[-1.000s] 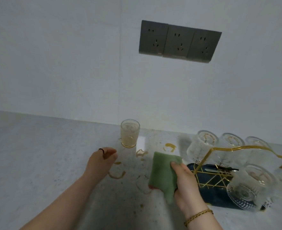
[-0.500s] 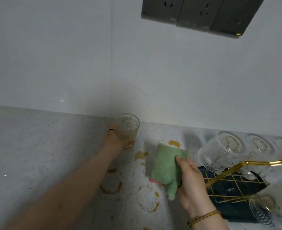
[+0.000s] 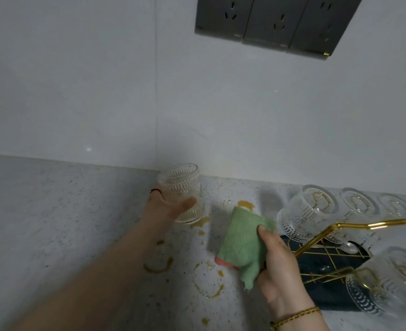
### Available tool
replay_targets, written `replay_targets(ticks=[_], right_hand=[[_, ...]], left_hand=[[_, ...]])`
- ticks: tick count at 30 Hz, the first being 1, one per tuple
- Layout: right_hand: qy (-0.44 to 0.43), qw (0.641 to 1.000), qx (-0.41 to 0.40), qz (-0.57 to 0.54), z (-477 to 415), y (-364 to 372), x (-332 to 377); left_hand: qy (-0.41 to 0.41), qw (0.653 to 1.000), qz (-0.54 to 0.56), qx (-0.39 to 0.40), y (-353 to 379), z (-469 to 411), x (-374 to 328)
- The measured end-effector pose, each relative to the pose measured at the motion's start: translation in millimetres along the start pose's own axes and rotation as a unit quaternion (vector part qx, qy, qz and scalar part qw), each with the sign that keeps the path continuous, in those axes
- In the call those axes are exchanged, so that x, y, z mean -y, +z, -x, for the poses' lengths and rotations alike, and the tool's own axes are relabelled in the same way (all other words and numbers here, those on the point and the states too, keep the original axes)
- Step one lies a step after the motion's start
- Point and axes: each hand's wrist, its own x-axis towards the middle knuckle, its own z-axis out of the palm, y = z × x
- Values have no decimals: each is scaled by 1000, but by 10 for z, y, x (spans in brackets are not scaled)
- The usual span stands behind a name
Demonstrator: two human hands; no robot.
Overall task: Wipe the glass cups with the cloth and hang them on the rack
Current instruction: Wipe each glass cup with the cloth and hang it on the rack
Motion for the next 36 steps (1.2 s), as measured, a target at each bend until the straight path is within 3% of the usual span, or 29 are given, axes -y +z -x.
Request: replay_targets(ticks=[5, 9, 14, 15, 17, 20, 21, 22, 26, 28, 29, 32, 34, 36], right_hand=[[-54, 998, -7, -33, 334, 19, 100], [-138, 990, 40, -4, 735, 69, 168], [-261, 941, 150, 156, 1149, 38, 31], [-291, 914, 185, 211, 1202, -6, -19], [-391, 830, 221, 332, 1292, -76, -102], [-577, 662, 180, 444, 1306, -227, -123], [-615, 622, 172, 453, 1307, -269, -97], [-636, 605, 164, 450, 1301, -290, -82], [-616, 636, 208, 415, 1394, -346, -51], [-611, 646, 209, 407, 1444, -384, -72], [-588, 673, 210, 397, 1443, -406, -89], [-322, 857, 272, 298, 1480, -409, 17], [-224, 899, 281, 250, 1465, -444, 107], [-236, 903, 257, 252, 1522, -467, 100]], left_hand=[[31, 989, 115, 86, -93, 897, -293], [-19, 988, 132, 75, -18, 1387, -220], [-8, 988, 149, 37, 37, 1755, -282], [6, 987, 154, 42, 22, 1806, -309], [8, 984, 168, 58, -6, 1864, -347], [-39, 964, 233, 119, -18, 1979, -358], [-46, 955, 256, 144, 7, 2031, -365], [-40, 943, 282, 171, 38, 2082, -351], [33, 926, 316, 206, 160, 2223, -385], [55, 944, 266, 189, 186, 2279, -448], [61, 951, 244, 180, 191, 2318, -491], [57, 968, 208, 124, 210, 2380, -591], [59, 978, 177, 91, 223, 2403, -633], [49, 983, 151, 88, 233, 2401, -668]])
